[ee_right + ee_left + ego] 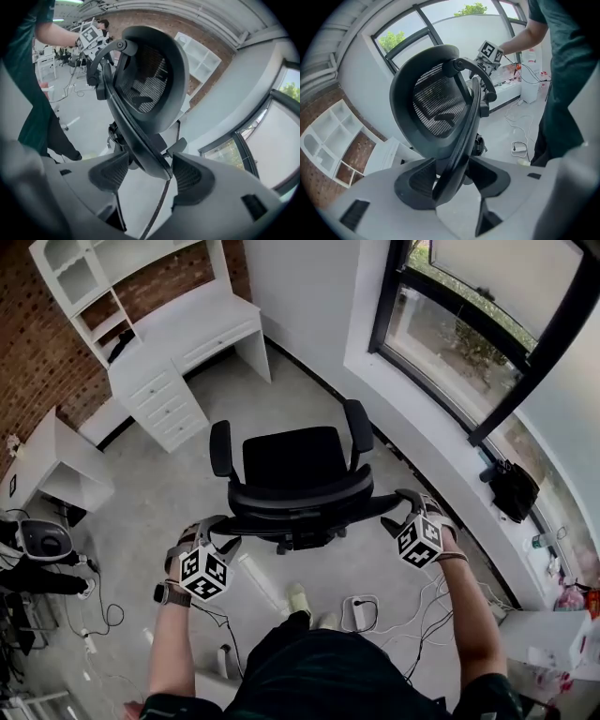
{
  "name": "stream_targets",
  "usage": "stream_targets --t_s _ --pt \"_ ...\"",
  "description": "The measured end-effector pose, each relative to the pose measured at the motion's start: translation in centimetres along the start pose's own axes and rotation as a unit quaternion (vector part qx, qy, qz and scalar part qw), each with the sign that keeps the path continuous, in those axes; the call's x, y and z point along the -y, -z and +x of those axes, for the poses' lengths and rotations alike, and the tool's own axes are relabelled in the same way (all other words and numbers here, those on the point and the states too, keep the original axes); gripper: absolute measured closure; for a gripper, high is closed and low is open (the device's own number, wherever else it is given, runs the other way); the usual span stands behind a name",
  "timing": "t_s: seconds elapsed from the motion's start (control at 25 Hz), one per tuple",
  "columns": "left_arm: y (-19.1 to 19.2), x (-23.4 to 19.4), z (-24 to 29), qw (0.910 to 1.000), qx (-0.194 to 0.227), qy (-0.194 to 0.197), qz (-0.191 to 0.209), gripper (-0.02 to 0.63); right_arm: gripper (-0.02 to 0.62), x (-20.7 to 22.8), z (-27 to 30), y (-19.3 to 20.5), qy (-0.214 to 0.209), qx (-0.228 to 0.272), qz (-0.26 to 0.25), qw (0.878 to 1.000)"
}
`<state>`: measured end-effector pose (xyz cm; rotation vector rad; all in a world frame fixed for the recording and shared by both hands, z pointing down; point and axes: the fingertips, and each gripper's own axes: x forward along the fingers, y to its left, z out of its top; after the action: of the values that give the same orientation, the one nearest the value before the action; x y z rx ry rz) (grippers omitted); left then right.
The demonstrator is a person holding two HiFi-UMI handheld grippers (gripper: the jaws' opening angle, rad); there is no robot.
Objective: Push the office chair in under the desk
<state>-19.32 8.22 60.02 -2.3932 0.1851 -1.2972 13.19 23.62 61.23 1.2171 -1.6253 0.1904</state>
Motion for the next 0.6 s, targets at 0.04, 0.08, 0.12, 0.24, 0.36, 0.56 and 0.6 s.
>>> stream_targets --t_s 0.04,0.08,0.12,0.24,0.36,0.56,0.6 --pt "0.0 0.2 0.3 1.0000 -0.003 0.007 0.005 0.382 0.324 0.1 0.3 0.4 -0.003 -0.009 -0.012 1.000" --pt "0.1 0.3 0.7 0.9998 -0.009 0.012 0.012 0.383 0.324 0.3 0.7 0.7 -0.005 -0.016 -0.025 1.000" --pt "0.2 0.3 1.1 0.9996 -0.015 0.015 0.021 0.391 0.324 0.4 1.0 1.0 -0.007 -0.023 -0.038 0.999" --pt "0.2 0.5 2.0 0.9985 -0.026 0.024 0.041 0.399 0.324 0.6 2.1 1.7 -0.018 -0.046 -0.086 0.995" --pt "0.3 0.6 2.3 0.9974 -0.036 0.031 0.055 0.399 0.324 0.3 3.0 2.1 -0.033 -0.057 -0.129 0.989" --pt "0.2 0.7 2.9 0.9961 -0.040 0.037 0.069 0.396 0.347 -0.1 4.7 1.7 -0.042 -0.051 -0.156 0.986" --pt "0.3 0.7 3.2 0.9955 -0.046 0.037 0.075 0.393 0.368 0.0 4.9 1.5 -0.036 -0.050 -0.162 0.985"
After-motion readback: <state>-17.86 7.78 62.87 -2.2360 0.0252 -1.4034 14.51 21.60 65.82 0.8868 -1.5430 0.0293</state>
